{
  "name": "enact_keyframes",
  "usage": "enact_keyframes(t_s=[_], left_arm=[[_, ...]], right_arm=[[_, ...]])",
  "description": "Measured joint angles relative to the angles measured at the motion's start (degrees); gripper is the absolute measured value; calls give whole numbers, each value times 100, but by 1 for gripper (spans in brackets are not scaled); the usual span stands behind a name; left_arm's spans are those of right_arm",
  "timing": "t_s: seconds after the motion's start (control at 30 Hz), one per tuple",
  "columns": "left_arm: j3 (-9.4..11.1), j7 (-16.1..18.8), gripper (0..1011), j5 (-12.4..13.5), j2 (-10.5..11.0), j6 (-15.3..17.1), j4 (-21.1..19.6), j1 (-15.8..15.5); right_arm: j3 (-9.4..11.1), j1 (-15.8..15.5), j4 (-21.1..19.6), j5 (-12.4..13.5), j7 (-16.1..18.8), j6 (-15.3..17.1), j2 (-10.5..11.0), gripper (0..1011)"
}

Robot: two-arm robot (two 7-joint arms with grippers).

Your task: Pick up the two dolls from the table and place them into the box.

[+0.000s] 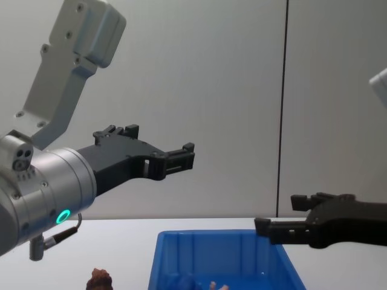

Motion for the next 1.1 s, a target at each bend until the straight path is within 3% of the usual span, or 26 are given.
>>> enact_keyframes(t_s=[0.73,1.1], left_arm=[[-1,0,1001,0,0,1,-1,5],[-14,304,1001,-53,81,308,-217,194]], right_arm=[[335,-440,-250,611,-111,-334,534,1001],[407,-548,-301,755,-123,-413,657,1001]])
